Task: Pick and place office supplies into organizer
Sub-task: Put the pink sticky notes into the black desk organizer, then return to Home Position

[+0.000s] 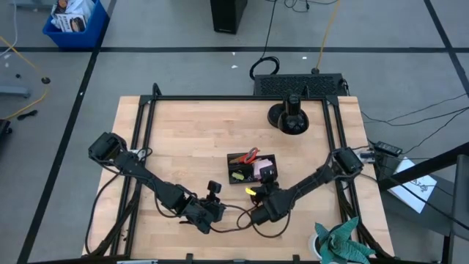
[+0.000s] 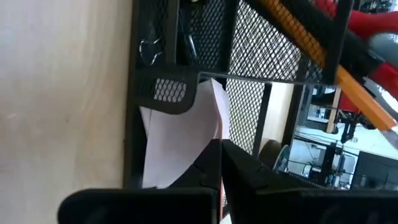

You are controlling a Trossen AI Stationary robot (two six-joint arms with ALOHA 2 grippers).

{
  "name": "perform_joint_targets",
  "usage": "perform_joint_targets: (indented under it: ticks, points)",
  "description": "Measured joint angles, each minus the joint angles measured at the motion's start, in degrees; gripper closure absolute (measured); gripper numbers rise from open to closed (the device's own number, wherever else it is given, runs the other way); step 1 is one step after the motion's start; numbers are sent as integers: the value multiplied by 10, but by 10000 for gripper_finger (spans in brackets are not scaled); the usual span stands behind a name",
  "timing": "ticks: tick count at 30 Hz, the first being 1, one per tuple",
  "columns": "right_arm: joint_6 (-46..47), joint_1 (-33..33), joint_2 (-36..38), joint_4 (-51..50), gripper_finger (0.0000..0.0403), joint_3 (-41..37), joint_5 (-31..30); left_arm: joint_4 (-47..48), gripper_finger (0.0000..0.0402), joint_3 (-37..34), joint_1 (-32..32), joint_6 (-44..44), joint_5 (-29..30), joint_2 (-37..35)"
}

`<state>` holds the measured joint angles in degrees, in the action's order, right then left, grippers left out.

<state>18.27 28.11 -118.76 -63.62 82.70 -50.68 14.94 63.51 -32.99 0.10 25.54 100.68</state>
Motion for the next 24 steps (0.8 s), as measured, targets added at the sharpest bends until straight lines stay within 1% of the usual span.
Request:
perform_joint_targets:
  ticks: [5, 8, 11, 19, 24]
  points:
    - [-1, -10, 0, 5, 403, -2, 22, 1, 360, 0, 0, -3, 0, 0]
    - [0, -12, 0, 7, 392, -2, 57, 4, 360, 0, 0, -4, 0, 0]
    - [8, -11, 0, 9, 368, -2, 76, 5, 360, 0, 0, -4, 0, 0]
    - [27, -10, 0, 9, 287, -2, 74, 6, 360, 0, 0, -4, 0, 0]
    - [28, -8, 11, 8, 254, -2, 74, 5, 360, 0, 0, 0, 10, 0]
